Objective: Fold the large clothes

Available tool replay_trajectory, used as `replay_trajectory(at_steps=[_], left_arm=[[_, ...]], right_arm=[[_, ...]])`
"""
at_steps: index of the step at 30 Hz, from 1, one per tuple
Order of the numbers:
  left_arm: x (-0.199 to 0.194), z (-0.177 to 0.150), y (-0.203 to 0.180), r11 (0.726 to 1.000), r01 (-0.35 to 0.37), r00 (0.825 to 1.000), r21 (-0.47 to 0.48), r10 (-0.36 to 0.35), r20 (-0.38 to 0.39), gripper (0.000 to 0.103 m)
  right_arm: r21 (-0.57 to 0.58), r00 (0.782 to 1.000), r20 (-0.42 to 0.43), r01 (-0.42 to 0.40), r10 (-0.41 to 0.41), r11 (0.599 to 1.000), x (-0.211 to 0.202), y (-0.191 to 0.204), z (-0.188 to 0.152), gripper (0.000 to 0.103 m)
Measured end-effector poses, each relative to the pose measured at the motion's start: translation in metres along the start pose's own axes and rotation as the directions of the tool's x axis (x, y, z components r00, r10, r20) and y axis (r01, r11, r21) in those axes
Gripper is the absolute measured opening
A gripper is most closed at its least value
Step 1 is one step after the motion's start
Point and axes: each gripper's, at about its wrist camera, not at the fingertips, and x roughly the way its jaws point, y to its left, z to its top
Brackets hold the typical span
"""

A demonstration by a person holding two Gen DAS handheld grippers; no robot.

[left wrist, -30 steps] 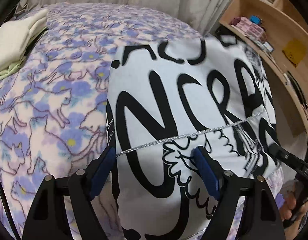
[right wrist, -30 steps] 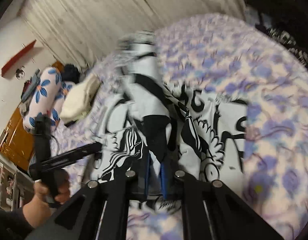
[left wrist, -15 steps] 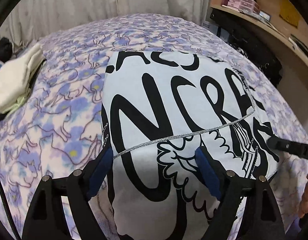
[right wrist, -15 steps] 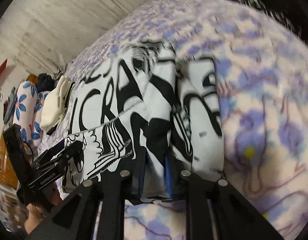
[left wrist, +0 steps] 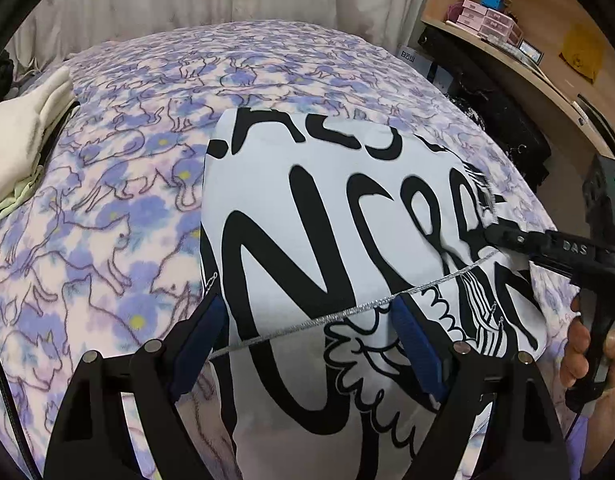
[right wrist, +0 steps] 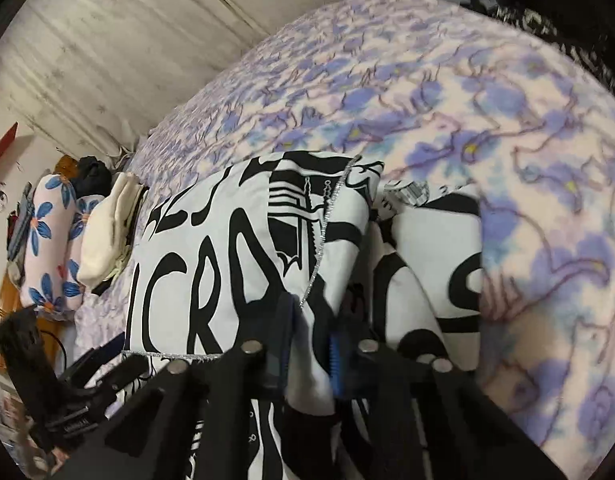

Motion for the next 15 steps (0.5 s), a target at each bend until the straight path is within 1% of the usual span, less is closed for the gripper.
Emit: replay_trajectory(at_steps=[2, 3, 5, 6, 8, 10, 13, 14, 15], left_arm=[[-0.003, 0.004, -0.002, 1.0, 0.016, 1.0, 0.007, -0.016, 0.001, 0.083], [-0.004, 0.006, -0.004, 1.0, 0.019, 1.0, 0.01, -0.019, 0.003, 0.083], [-0.006, 0.011, -0.008, 0.999, 0.033, 0.999, 0.019, -0.033, 0.01, 0.083], [-0.007, 0.013, -0.01, 0.999, 0.037, 0.999, 0.022, -0.037, 0.013, 0.083], [-0.006, 0.017, -0.014, 0.998, 0.051, 0.999, 0.027, -0.051, 0.014, 0.083], [-0.005, 0.02, -0.019, 0.998, 0.045, 0.999, 0.038, -0.045, 0.022, 0.083], [0.0, 0.022, -0.027, 0.997, 0.056, 0.998, 0.046, -0.056, 0.005, 0.083], [0.001, 0.023, -0.03, 0.997, 0.055, 0.998, 0.051, -0.056, 0.008, 0.083], [0.0, 0.023, -0.034, 0.997, 0.058, 0.998, 0.059, -0.059, 0.008, 0.083]], right_arm=[[-0.027, 0.998, 0.036, 0.048, -0.047, 0.998, -0.02, 0.006, 0.001, 0.006], [-0.035, 0.997, 0.046, 0.057, -0.055, 0.998, -0.026, 0.007, 0.002, 0.006], [-0.063, 0.99, 0.086, 0.117, -0.112, 0.991, -0.045, 0.012, 0.006, 0.005], [-0.076, 0.983, 0.107, 0.155, -0.146, 0.985, -0.05, 0.013, 0.009, 0.001], [-0.066, 0.982, 0.111, 0.16, -0.153, 0.985, -0.055, 0.008, 0.012, 0.001], [-0.074, 0.979, 0.106, 0.185, -0.177, 0.98, -0.052, 0.007, 0.012, 0.001], [-0.084, 0.978, 0.1, 0.193, -0.185, 0.978, -0.046, 0.01, 0.011, 0.001], [-0.072, 0.98, 0.101, 0.179, -0.171, 0.981, -0.049, 0.011, 0.012, 0.001], [-0.055, 0.986, 0.101, 0.137, -0.131, 0.989, -0.054, 0.009, 0.014, 0.001]])
